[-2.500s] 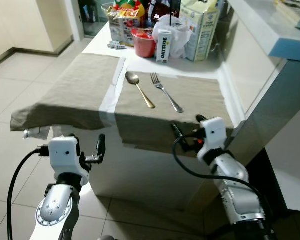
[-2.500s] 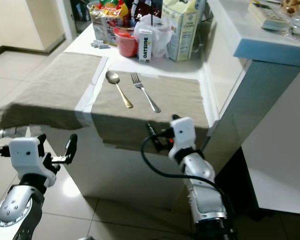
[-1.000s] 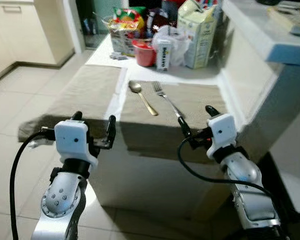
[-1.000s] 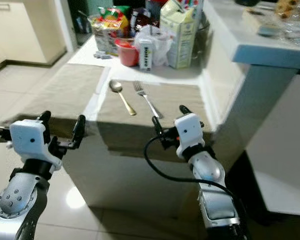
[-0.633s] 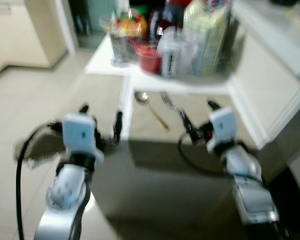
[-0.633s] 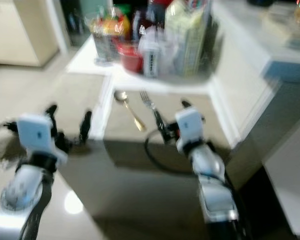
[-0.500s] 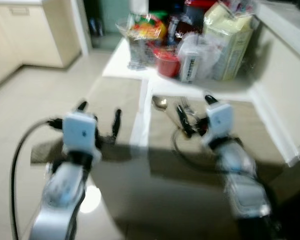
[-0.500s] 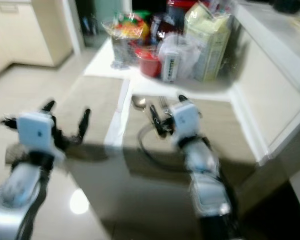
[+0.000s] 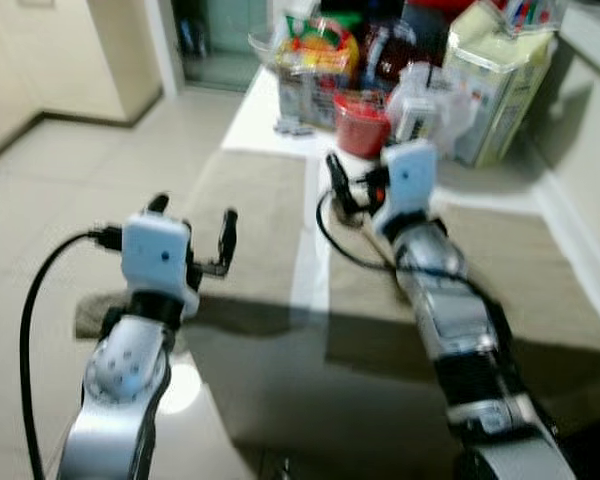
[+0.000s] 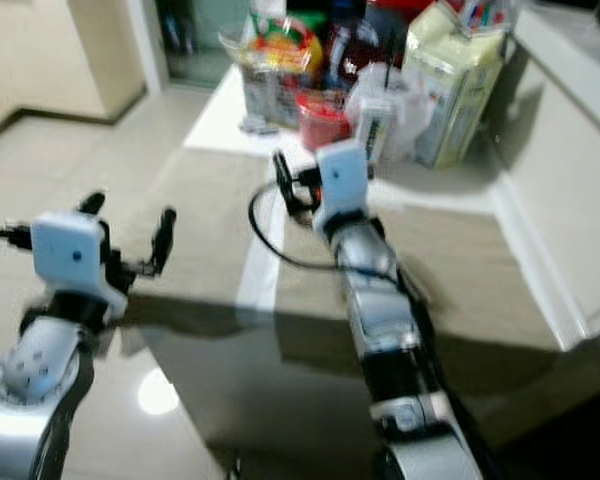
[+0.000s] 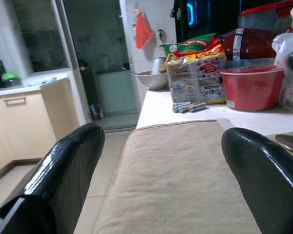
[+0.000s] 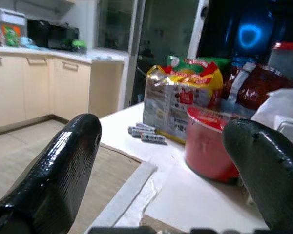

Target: Setting the table

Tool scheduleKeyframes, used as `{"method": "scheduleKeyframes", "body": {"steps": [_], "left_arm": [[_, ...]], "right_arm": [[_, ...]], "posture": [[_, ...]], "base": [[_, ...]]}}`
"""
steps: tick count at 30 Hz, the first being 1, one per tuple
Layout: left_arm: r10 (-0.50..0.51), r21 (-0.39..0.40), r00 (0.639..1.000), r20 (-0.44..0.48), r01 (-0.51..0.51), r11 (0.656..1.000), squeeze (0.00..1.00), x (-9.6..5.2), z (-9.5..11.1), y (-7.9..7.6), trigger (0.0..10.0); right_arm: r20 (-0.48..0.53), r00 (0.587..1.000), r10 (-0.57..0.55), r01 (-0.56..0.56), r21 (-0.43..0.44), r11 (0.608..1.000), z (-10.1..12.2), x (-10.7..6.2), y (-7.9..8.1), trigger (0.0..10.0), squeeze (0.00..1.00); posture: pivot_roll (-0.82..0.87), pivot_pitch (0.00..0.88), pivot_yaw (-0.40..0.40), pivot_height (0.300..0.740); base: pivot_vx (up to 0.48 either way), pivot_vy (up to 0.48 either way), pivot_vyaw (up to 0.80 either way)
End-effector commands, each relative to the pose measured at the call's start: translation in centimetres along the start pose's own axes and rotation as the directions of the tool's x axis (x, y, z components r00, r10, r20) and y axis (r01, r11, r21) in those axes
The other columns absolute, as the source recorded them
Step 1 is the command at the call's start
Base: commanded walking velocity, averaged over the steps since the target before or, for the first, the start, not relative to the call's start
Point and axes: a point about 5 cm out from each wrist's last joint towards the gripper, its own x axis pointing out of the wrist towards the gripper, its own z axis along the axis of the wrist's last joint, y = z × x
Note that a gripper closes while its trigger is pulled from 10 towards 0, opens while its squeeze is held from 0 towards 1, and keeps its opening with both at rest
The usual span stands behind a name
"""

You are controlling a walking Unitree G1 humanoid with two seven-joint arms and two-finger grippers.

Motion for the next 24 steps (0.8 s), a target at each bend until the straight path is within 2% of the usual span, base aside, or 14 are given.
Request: {"method": "scheduleKeyframes", "body": {"steps": [1, 5, 10, 17, 20, 24], "left_arm": [[-0.009, 0.005, 1.0, -0.008, 0.009, 1.0, 0.0, 0.0, 0.1, 0.1, 10.0], [-0.01, 0.02, 1.0, -0.015, 0.01, 1.0, 0.0, -0.2, 0.1, 0.4, 10.0], [-0.01, 0.032, 1.0, -0.027, 0.011, 0.999, 0.0, -0.6, 0.1, 0.6, 10.0], [-0.008, 0.034, 0.999, -0.034, 0.009, 0.999, 0.0, -0.8, 0.1, 0.5, 10.0], [-0.014, 0.036, 0.999, -0.036, 0.015, 0.999, 0.0, -0.7, 0.1, 0.4, 10.0], [-0.016, 0.036, 0.999, -0.037, 0.018, 0.999, 0.0, -0.6, 0.1, 0.4, 10.0]], "right_arm": [[-0.033, 0.999, -0.034, 0.035, 0.014, 0.999, -0.7, 0.4, -0.6, 10.0, 0.0], [-0.088, 0.994, -0.062, 0.068, 0.065, 0.996, -1.0, 1.8, -0.3, 10.0, 0.0], [-0.109, 0.986, -0.129, 0.131, 0.006, 0.991, -0.5, 2.7, -0.9, 10.0, 0.0], [-0.14, 0.978, -0.158, 0.159, -0.004, 0.987, -1.1, 2.4, -1.4, 10.0, 0.0], [-0.198, 0.967, -0.163, 0.167, 0.007, 0.986, -2.0, 1.4, -1.4, 10.0, 0.0], [-0.225, 0.962, -0.153, 0.16, 0.013, 0.987, -2.6, 0.9, -1.2, 10.0, 0.0]], "posture": [[0.04, 0.0, 0.015, 0.74], [0.06, 0.0, 0.016, 0.74], [0.07, 0.0, 0.006, 0.74], [0.07, 0.0, -0.001, 0.74], [0.06, 0.0, -0.002, 0.74], [0.05, 0.0, -0.001, 0.74]], "base": [[0.0, 0.0, 0.0], [0.0, 0.0, 0.0], [0.0, 0.0, 0.0], [0.0, 0.0, 0.0], [0.0, 0.0, 0.0], [0.0, 0.0, 0.0]]}}
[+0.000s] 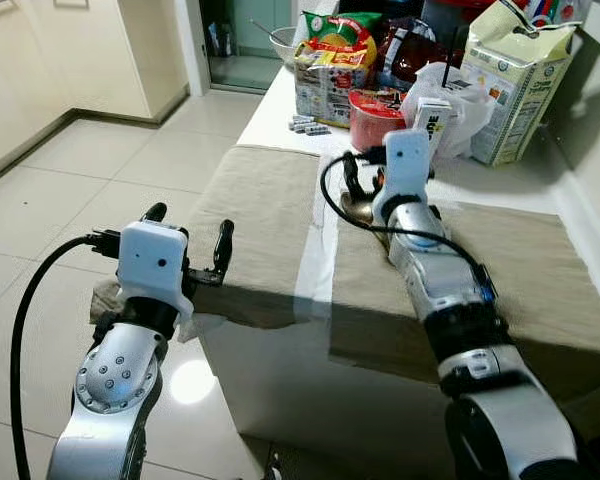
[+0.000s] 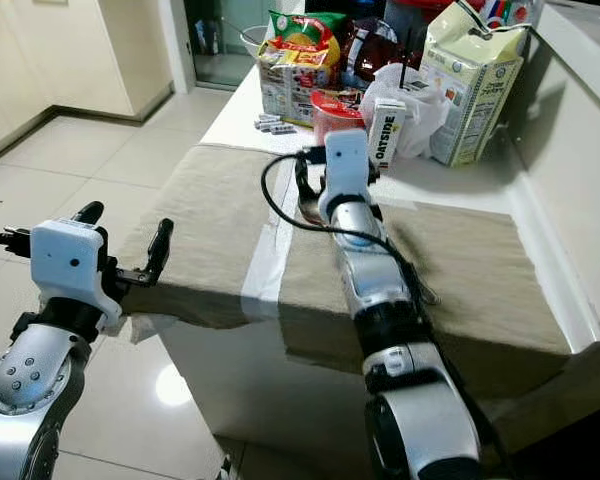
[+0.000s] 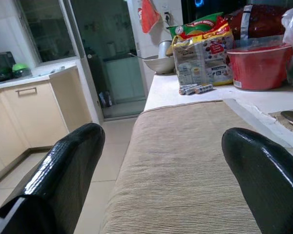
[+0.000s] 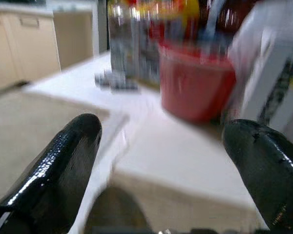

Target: Setting the table

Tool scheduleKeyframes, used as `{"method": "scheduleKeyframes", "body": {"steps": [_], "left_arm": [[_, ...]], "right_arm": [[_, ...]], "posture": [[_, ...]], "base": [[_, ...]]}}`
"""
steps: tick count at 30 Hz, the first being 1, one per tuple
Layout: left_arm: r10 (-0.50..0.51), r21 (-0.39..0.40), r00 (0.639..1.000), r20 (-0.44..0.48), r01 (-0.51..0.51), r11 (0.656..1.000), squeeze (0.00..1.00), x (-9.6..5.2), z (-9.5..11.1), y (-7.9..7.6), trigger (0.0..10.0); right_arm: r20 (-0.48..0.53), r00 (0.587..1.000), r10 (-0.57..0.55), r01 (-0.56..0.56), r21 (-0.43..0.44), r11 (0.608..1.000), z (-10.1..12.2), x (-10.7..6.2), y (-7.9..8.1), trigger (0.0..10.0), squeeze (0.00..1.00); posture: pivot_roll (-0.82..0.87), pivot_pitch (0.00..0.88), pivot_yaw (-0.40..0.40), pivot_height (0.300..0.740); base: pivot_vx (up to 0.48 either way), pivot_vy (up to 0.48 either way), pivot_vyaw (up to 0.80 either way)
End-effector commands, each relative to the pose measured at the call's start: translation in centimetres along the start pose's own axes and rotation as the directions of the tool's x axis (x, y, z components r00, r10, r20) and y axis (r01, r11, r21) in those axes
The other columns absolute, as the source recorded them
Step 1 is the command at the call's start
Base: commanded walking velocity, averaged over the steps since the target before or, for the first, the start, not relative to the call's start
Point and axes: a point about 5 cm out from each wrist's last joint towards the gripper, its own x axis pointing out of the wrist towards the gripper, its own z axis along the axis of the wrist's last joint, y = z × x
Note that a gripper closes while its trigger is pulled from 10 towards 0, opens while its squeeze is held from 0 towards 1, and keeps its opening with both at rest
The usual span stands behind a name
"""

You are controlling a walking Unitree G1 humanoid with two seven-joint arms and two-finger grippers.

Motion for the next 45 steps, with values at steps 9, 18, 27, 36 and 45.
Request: {"method": "scheduleKeyframes", "body": {"steps": [9, 18, 27, 36, 45], "left_arm": [[-0.011, 0.014, 1.0, 0.009, 0.011, 1.0, 0.0, 0.0, 0.5, -0.1, 10.0], [-0.005, 0.016, 1.0, 0.006, 0.004, 1.0, 0.0, -0.1, 0.6, -0.2, 10.0], [0.003, 0.021, 1.0, -0.001, -0.002, 1.0, 0.0, -0.3, 0.7, -0.1, 10.0], [-0.001, 0.033, 1.0, -0.002, 0.001, 0.999, 0.0, -0.2, 0.8, 0.0, 10.0], [0.009, 0.051, 1.0, 0.01, -0.009, 0.999, 0.0, 0.1, 0.9, 0.4, 10.0]], "right_arm": [[-0.12, 0.992, 0.039, -0.036, 0.024, 0.999, -1.3, -0.2, 0.7, 10.0, 0.0], [-0.248, 0.967, 0.058, -0.054, 0.021, 0.998, -3.8, -0.5, 1.3, 10.0, 0.0], [-0.312, 0.948, 0.064, -0.059, 0.025, 0.998, -5.4, -1.3, 1.8, 10.0, 0.0], [-0.374, 0.924, 0.079, -0.064, 0.052, 0.997, -6.6, -1.8, 2.2, 10.0, 0.0], [-0.267, 0.958, 0.099, -0.106, -0.009, 0.994, -4.3, -1.0, 2.6, 10.0, 0.0]], "posture": [[0.04, 0.0, -0.001, 0.74], [0.06, 0.0, -0.007, 0.74], [0.06, 0.006, -0.006, 0.74], [0.06, 0.007, -0.004, 0.74], [0.06, 0.001, -0.007, 0.74]], "base": [[0.0, 0.0, 0.0], [0.0, 0.0, 0.0], [0.0, 0.0, 0.0], [0.0, 0.0, 0.0], [0.0, 0.0, 0.0]]}}
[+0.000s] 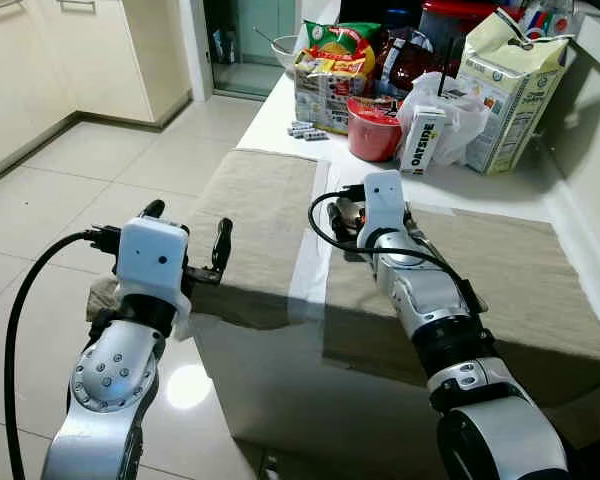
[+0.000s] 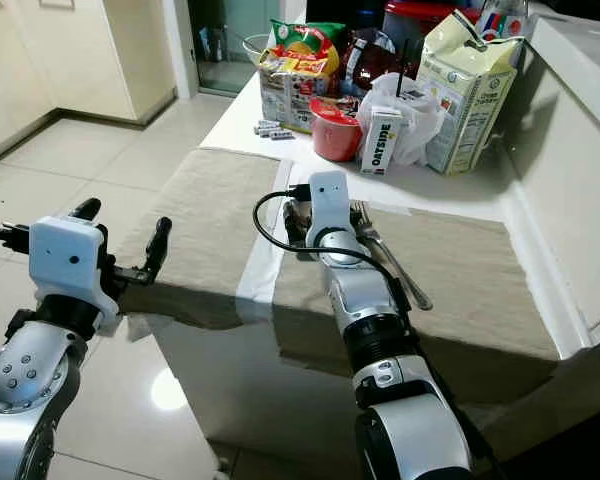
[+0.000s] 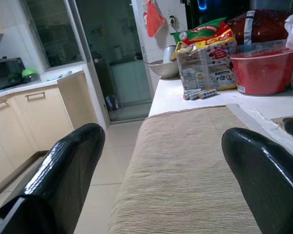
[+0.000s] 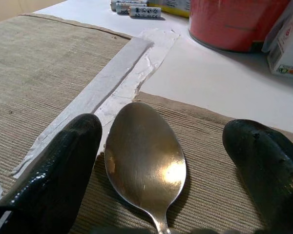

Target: Setting the table

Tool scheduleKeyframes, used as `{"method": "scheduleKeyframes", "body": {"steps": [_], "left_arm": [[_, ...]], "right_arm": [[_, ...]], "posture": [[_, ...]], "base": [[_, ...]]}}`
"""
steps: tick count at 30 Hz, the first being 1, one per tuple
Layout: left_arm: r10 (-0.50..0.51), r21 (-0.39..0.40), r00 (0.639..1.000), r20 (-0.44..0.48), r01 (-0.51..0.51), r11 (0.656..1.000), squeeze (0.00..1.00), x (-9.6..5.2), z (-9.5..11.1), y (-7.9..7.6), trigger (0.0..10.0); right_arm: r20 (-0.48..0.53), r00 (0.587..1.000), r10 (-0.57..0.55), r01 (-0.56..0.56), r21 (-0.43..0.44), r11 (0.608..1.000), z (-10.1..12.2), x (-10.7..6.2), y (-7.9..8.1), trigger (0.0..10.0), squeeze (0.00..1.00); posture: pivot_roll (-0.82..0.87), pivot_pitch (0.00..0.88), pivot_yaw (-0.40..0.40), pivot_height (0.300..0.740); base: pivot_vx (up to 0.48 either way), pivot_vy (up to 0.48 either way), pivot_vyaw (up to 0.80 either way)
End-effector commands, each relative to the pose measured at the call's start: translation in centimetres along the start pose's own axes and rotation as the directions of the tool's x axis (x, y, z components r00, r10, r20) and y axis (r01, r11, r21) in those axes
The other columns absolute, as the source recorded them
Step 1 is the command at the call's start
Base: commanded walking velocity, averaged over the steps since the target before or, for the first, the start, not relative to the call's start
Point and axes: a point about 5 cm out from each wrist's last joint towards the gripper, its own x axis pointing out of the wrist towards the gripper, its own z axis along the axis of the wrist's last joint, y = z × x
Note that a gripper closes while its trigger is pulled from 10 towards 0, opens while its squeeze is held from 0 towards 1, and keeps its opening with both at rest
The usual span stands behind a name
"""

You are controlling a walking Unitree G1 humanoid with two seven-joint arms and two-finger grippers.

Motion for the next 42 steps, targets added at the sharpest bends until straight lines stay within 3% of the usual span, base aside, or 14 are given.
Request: {"method": "scheduleKeyframes", "body": {"steps": [1, 8, 16, 17, 23, 34, 37, 39, 42], "left_arm": [[-0.001, 0.013, 1.0, 0.013, 0.001, 1.0, 0.0, 0.1, 0.4, 0.0, 10.0], [-0.004, 0.015, 1.0, 0.012, 0.004, 1.0, 0.0, 0.2, 0.3, -0.1, 10.0], [-0.009, 0.02, 1.0, 0.01, 0.008, 1.0, 0.0, 0.3, 0.3, -0.1, 10.0], [-0.012, 0.021, 1.0, 0.008, 0.012, 1.0, 0.0, 0.3, 0.3, -0.2, 10.0], [-0.016, 0.032, 1.0, 0.007, 0.016, 0.999, 0.0, 0.4, 0.3, 0.0, 10.0], [-0.025, 0.05, 1.0, 0.014, 0.025, 0.998, 0.0, 0.7, 0.6, 0.3, 10.0], [-0.025, 0.053, 1.0, 0.016, 0.025, 0.998, 0.0, 0.8, 0.6, 0.4, 10.0], [-0.025, 0.054, 1.0, 0.017, 0.024, 0.998, 0.0, 0.9, 0.7, 0.4, 10.0], [-0.022, 0.057, 1.0, 0.02, 0.021, 0.998, 0.0, 1.1, 0.7, 0.6, 10.0]], "right_arm": [[-0.05, 0.999, 0.019, -0.02, -0.025, 0.999, -1.4, -0.2, 0.3, 10.0, 0.0], [-0.183, 0.982, 0.05, -0.042, 0.048, 0.998, -3.9, -0.5, 0.9, 10.0, 0.0], [-0.179, 0.983, 0.037, -0.028, 0.052, 0.998, -4.1, -0.5, 0.7, 10.0, 0.0], [-0.183, 0.982, 0.036, -0.026, 0.057, 0.998, -4.2, -0.6, 0.7, 0.0, 0.0], [-0.251, 0.966, 0.054, -0.029, 0.104, 0.994, -5.9, -0.9, 0.9, 0.0, 0.0], [-0.225, 0.972, 0.063, -0.039, 0.108, 0.993, -5.7, -1.1, 1.1, 0.0, 0.0], [-0.222, 0.973, 0.064, -0.04, 0.111, 0.993, -5.8, -1.2, 1.2, 0.0, 0.07], [-0.216, 0.974, 0.066, -0.043, 0.111, 0.993, -5.7, -1.2, 1.3, 0.0, 0.07], [-0.143, 0.988, 0.063, -0.053, 0.072, 0.996, -4.5, -1.0, 1.3, 0.0, 0.06]], "posture": [[0.06, 0.001, -0.007, 0.74], [0.06, 0.003, -0.01, 0.74], [0.06, 0.002, -0.004, 0.74], [0.06, 0.002, -0.004, 0.74], [0.06, 0.003, -0.005, 0.74], [0.06, 0.004, 0.005, 0.74], [0.06, 0.004, 0.005, 0.74], [0.06, 0.008, 0.01, 0.74], [0.06, 0.008, 0.01, 0.74]], "base": [[0.0, 0.0, 0.0], [0.0, 0.0, 0.0], [0.0, 0.0, 0.0], [0.0, 0.0, 0.0], [0.0, 0.0, 0.0], [0.0, 0.0, 0.0], [0.0, 0.0, 0.0], [0.0, 0.0, 0.0], [0.0, 0.0, 0.0]]}}
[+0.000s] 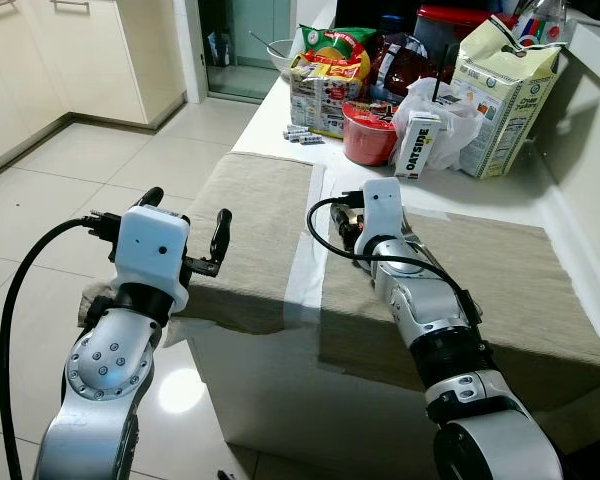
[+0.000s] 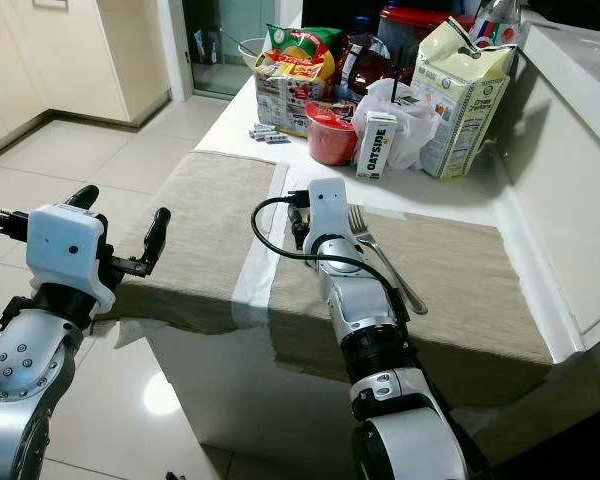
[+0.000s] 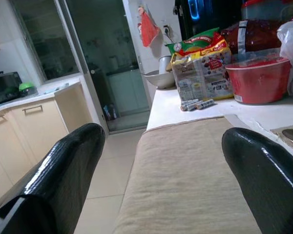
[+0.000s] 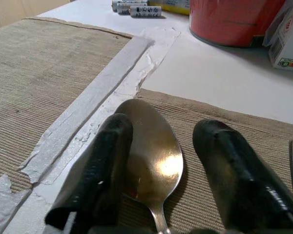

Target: Setting the table

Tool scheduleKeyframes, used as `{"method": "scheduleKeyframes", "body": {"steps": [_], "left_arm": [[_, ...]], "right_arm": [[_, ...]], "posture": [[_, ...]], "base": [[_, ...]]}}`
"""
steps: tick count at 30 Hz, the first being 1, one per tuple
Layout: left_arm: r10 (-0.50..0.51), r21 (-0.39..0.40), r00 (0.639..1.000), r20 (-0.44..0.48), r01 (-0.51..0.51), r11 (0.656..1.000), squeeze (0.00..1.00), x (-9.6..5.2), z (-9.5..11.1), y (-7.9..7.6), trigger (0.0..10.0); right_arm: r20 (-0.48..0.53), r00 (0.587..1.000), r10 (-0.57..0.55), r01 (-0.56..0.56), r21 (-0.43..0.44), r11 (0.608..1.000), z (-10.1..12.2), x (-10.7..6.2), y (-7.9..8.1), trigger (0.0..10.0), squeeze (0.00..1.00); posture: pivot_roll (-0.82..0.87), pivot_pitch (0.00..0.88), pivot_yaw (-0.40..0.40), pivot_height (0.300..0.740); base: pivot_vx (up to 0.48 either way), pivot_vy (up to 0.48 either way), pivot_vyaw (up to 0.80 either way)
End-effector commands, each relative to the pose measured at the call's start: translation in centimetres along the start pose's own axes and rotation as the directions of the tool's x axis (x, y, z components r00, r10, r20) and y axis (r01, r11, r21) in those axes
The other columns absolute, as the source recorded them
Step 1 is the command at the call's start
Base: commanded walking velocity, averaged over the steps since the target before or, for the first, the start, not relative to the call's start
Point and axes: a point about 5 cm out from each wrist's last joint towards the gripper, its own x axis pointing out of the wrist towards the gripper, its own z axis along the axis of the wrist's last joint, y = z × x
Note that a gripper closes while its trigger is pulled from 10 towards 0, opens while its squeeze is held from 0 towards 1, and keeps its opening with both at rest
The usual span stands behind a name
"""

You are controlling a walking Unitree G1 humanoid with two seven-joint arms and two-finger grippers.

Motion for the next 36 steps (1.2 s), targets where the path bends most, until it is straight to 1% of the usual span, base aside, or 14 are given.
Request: {"method": "scheduleKeyframes", "body": {"steps": [1, 5, 6, 7, 9, 14, 16, 17, 27, 31, 32, 33, 34, 36], "left_arm": [[0.0, 0.011, 1.0, -0.008, 0.0, 1.0, 0.0, 0.2, -0.1, 0.3, 10.0], [0.004, 0.011, 1.0, -0.005, -0.004, 1.0, 0.0, 0.3, -0.1, 0.3, 10.0], [0.005, 0.011, 1.0, -0.003, -0.005, 1.0, 0.0, 0.4, 0.0, 0.4, 10.0], [0.005, 0.011, 1.0, -0.002, -0.005, 1.0, 0.0, 0.4, 0.0, 0.4, 10.0], [0.005, 0.011, 1.0, -0.001, -0.005, 1.0, 0.0, 0.5, 0.0, 0.4, 10.0], [0.006, 0.01, 1.0, 0.002, -0.006, 1.0, 0.0, 0.6, 0.0, 0.3, 10.0], [0.006, 0.01, 1.0, 0.003, -0.006, 1.0, 0.0, 0.6, 0.0, 0.3, 10.0], [0.005, 0.01, 1.0, 0.004, -0.005, 1.0, 0.0, 0.6, 0.0, 0.2, 10.0], [0.005, 0.009, 1.0, 0.005, -0.005, 1.0, 0.0, 0.6, 0.0, 0.1, 10.0], [0.004, 0.011, 1.0, 0.006, -0.004, 1.0, 0.0, 0.7, 0.0, 0.1, 10.0], [0.004, 0.014, 1.0, 0.006, -0.004, 1.0, 0.0, 0.7, 0.0, 0.1, 10.0], [0.004, 0.015, 1.0, 0.006, -0.004, 1.0, 0.0, 0.7, 0.0, 0.1, 10.0], [0.004, 0.016, 1.0, 0.006, -0.004, 1.0, 0.0, 0.6, 0.0, 0.1, 10.0], [0.005, 0.02, 1.0, 0.007, -0.005, 1.0, 0.0, 0.6, 0.0, 0.2, 10.0]], "right_arm": [[-0.103, 0.994, 0.027, -0.028, -0.01, 1.0, -3.0, -0.3, 0.5, 0.0, 0.05], [0.01, 0.999, 0.038, -0.038, -0.048, 0.998, -0.7, -0.2, 0.7, 0.0, 0.04], [0.065, 0.997, 0.043, -0.039, -0.067, 0.997, 0.4, -0.2, 0.7, 0.0, 0.04], [0.088, 0.995, 0.044, -0.038, -0.065, 0.997, 0.9, -0.1, 0.7, 0.0, 0.04], [0.107, 0.993, 0.045, -0.037, -0.078, 0.996, 1.3, -0.1, 0.7, 0.0, 0.04], [0.202, 0.979, 0.041, -0.023, -0.091, 0.996, 3.7, -0.1, 0.4, 0.0, 0.05], [0.211, 0.977, 0.039, -0.019, -0.094, 0.995, 3.9, -0.1, 0.3, 0.0, 0.05], [0.245, 0.969, 0.039, -0.014, -0.102, 0.995, 4.6, -0.2, 0.3, 0.0, 0.05], [0.351, 0.935, 0.053, -0.011, -0.121, 0.993, 6.5, -0.8, 0.7, 0.0, 0.07], [0.36, 0.931, 0.056, -0.008, -0.131, 0.991, 6.7, -0.7, 0.7, 0.0, 0.05], [0.334, 0.942, 0.032, 0.007, -0.114, 0.993, 6.4, -0.5, 0.5, 0.0, 0.05], [0.312, 0.95, 0.021, 0.015, -0.112, 0.994, 6.1, -0.4, 0.4, 0.0, 0.09], [0.295, 0.955, 0.035, -0.005, -0.105, 0.995, 5.8, -0.4, 0.4, 10.0, 1.0], [0.261, 0.964, 0.057, -0.034, -0.094, 0.995, 5.0, -0.8, 0.4, 10.0, 1.0]], "posture": [[0.06, 0.008, 0.01, 0.74], [0.06, 0.012, 0.014, 0.74], [0.06, 0.012, 0.014, 0.74], [0.06, 0.012, 0.014, 0.74], [0.06, 0.012, 0.014, 0.74], [0.06, 0.016, 0.017, 0.74], [0.06, 0.017, 0.018, 0.74], [0.06, 0.017, 0.018, 0.74], [0.06, 0.017, 0.017, 0.74], [0.06, 0.015, 0.016, 0.74], [0.06, 0.015, 0.016, 0.74], [0.06, 0.015, 0.016, 0.74], [0.06, 0.008, 0.013, 0.74], [0.06, 0.008, 0.013, 0.74]], "base": [[0.0, 0.0, 0.0], [0.0, 0.0, 0.0], [0.0, 0.0, 0.0], [0.0, 0.0, 0.0], [0.0, 0.0, 0.0], [0.0, 0.0, 0.0], [0.0, 0.0, 0.0], [0.0, 0.0, 0.0], [0.0, 0.0, 0.0], [0.0, 0.0, 0.0], [0.0, 0.0, 0.0], [0.0, 0.0, 0.0], [0.0, 0.0, 0.0], [0.0, 0.0, 0.0]]}}
